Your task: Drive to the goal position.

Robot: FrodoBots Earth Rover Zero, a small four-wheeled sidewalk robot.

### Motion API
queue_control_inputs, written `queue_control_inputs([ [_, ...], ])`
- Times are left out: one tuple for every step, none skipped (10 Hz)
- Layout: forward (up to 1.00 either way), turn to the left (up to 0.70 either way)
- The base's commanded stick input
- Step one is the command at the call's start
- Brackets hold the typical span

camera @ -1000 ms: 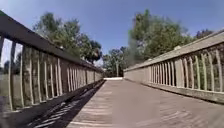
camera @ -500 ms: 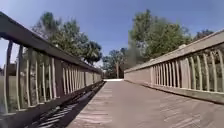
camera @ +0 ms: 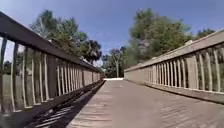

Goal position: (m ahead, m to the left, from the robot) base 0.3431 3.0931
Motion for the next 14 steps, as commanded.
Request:
queue_control_inputs([
  [0.45,0.02],
  [0.45,0.02],
  [0.45,0.02],
  [0.45,0.02],
  [0.45,0.02],
  [0.45,0.02],
  [0.45,0.02],
  [0.45,0.02],
  [0.45,0.02],
  [0.45,0.02],
  [0.45,0.02],
  [0.45,0.02],
  [0.45,0.02],
  [0.45,0.02],
])
